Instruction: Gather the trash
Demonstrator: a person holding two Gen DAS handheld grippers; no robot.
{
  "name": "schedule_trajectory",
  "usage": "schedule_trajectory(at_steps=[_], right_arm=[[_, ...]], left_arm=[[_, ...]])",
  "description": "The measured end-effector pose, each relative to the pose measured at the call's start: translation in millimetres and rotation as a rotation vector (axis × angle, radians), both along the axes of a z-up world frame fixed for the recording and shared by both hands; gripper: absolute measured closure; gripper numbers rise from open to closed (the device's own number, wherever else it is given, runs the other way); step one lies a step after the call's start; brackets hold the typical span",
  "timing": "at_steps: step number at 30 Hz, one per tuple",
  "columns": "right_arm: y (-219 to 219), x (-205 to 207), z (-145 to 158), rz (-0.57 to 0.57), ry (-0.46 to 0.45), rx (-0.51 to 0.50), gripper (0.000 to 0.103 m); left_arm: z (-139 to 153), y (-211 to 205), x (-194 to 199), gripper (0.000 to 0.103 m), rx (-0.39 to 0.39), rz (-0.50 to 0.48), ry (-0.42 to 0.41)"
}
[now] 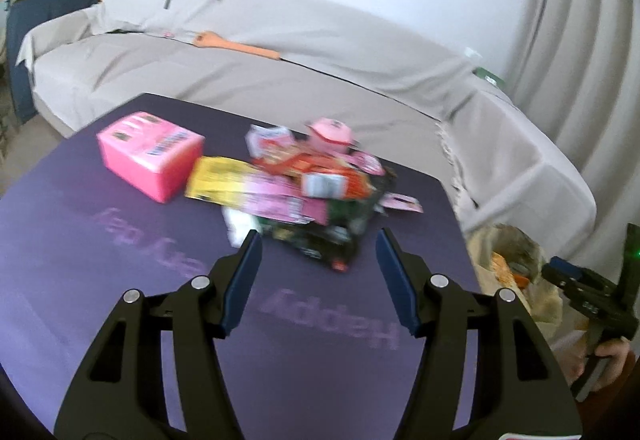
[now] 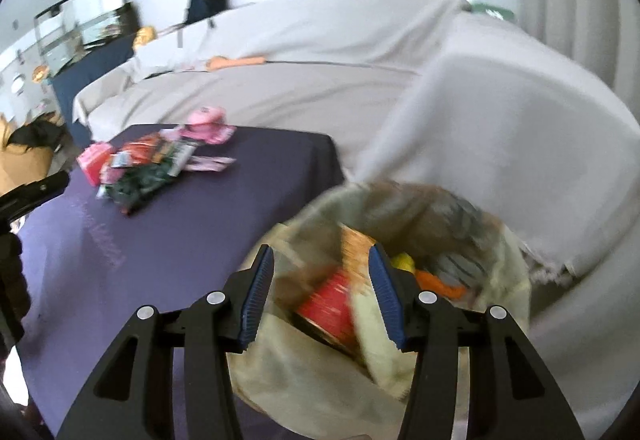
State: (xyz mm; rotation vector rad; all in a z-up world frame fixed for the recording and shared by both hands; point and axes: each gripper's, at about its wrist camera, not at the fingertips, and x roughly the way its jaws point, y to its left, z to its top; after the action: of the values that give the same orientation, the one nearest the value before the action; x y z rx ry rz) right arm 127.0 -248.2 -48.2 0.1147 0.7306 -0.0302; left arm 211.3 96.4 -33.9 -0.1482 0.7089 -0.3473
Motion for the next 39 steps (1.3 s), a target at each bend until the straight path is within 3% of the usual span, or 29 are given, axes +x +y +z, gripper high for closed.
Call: schedule_trajectory(at_steps=[4, 8, 11, 13, 20, 26, 31, 32, 33, 39], right_arm=[[30.4, 13.9, 7.8, 0.076, -0.026, 0.008, 0.056], [52.9, 29.8, 10.4, 0.115, -0.050, 0.014, 0.056], [64.5, 54.8, 2.5, 0.115, -0.027, -0.024, 0.056], [65.9, 70.8, -4.3, 0.120, 0.003, -0.008, 0.056], [61.2, 108.8, -20.0, 0.091, 0.053, 0.021, 0.056], [54.3, 112.7, -23.6, 0.068, 0.066, 0.062, 0.056], [53.2, 106.2, -22.5, 0.074, 0.069, 0.048, 0.056], [53.0, 105.5, -21.8, 0.073, 0.067, 0.045, 0.056], [53.0, 105.0, -20.8, 0.072, 0.064, 0.049, 0.056], [69.9, 102.8, -13.6, 0.107, 0.042, 0.065, 0.056]], left_arm=[[-2.9, 30.3, 6.1, 0.047, -0.015, 0.038, -0.010], [-5.1, 37.8, 17.3, 0.047, -0.009, -0.006, -0.017], [-5.9, 30.5, 37.9, 0.047, 0.014, -0.048, -0.020], [-9.8, 23.4, 58.7, 0.047, 0.014, -0.069, 0.032], [-16.7, -4.7, 108.5, 0.047, -0.047, -0.062, 0.111], [-37.5, -37.2, 145.9, 0.046, 0.042, -0.060, 0.170], [-33.2, -31.6, 128.5, 0.071, 0.035, -0.063, 0.140], [-30.5, -29.4, 124.8, 0.088, 0.043, -0.061, 0.131], [-24.7, -25.0, 117.0, 0.094, 0.050, -0.061, 0.114], [-8.1, 8.0, 78.8, 0.096, 0.032, -0.057, 0.112]])
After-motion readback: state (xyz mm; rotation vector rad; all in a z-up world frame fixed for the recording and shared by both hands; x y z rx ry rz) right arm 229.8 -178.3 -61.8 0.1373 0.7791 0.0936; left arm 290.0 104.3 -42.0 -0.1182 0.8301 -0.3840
